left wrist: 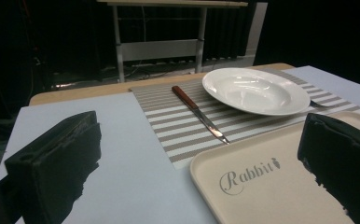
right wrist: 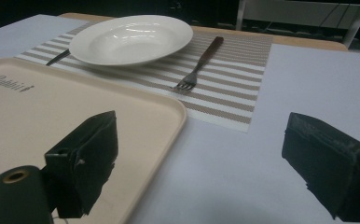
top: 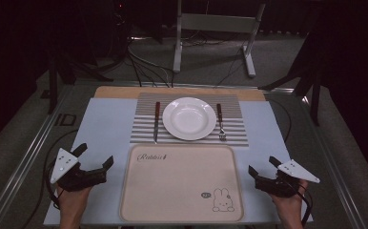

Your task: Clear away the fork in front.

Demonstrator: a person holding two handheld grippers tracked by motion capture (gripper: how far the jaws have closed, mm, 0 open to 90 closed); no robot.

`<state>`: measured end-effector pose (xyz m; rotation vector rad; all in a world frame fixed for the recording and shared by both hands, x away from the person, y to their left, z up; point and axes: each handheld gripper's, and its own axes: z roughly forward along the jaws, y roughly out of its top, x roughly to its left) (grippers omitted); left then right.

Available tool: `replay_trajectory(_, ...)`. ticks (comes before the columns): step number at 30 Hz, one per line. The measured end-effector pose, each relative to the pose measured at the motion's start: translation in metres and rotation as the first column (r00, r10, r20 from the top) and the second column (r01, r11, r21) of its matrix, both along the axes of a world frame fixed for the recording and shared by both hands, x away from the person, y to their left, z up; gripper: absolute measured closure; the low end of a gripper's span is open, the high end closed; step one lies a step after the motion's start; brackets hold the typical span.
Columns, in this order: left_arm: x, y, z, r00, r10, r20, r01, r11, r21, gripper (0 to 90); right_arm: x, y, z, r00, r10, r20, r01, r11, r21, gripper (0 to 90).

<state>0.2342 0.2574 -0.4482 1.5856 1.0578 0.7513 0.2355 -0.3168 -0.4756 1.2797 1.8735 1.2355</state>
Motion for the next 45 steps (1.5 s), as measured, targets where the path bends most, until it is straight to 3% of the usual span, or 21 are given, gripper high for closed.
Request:
replay_trajectory(3,-0.001,-0.001,0.0,1.0,0.007,0.003,-0.007,0.9998,0.019,0.0,-0.001,-0.001,0.0,1.0,-0.009,-0.001,0.009,1.0,0.006,10.9)
replay_trajectory(10,-0.001,-0.002,0.0,0.9996,0.028,0.002,-0.028,0.9994,0.02,0.0,-0.001,0.002,0.0,0.9997,-0.004,-0.023,0.004,1.0,-0.001,10.9)
replay_trajectory(15,0.0,-0.002,0.0,0.9988,0.049,0.004,-0.049,0.9986,0.018,0.0,-0.001,0.002,0.008,0.9997,-0.018,-0.015,0.018,0.999,0.028,10.9)
replay_trajectory(23,0.0,0.001,-0.001,0.9974,0.072,0.002,-0.072,0.9969,0.031,0.0,0.004,0.004,0.022,0.9996,-0.013,-0.024,0.014,1.0,0.027,10.9)
replay_trajectory(24,0.002,0.001,-0.003,0.9966,0.08,-0.018,-0.079,0.9961,0.039,0.0,0.01,0.004,0.026,0.9986,-0.01,-0.051,0.011,1.0,0.027,10.9)
replay_trajectory(27,0.003,0.001,-0.004,0.9968,0.077,-0.023,-0.075,0.9962,0.043,0.0,0.017,0.005,0.03,0.9983,0.0,-0.059,0.002,0.999,0.038,10.9)
replay_trajectory(38,0.003,-0.001,-0.004,0.9971,0.073,-0.02,-0.072,0.9955,0.062,0.0,0.04,0.019,0.043,0.9984,0.029,-0.048,-0.027,0.999,0.029,10.9)
replay_trajectory(45,0.004,0.001,-0.006,0.9964,0.081,-0.024,-0.08,0.996,0.039,0.0,0.053,0.029,0.049,0.9983,0.033,-0.048,-0.032,0.999,0.005,11.0)
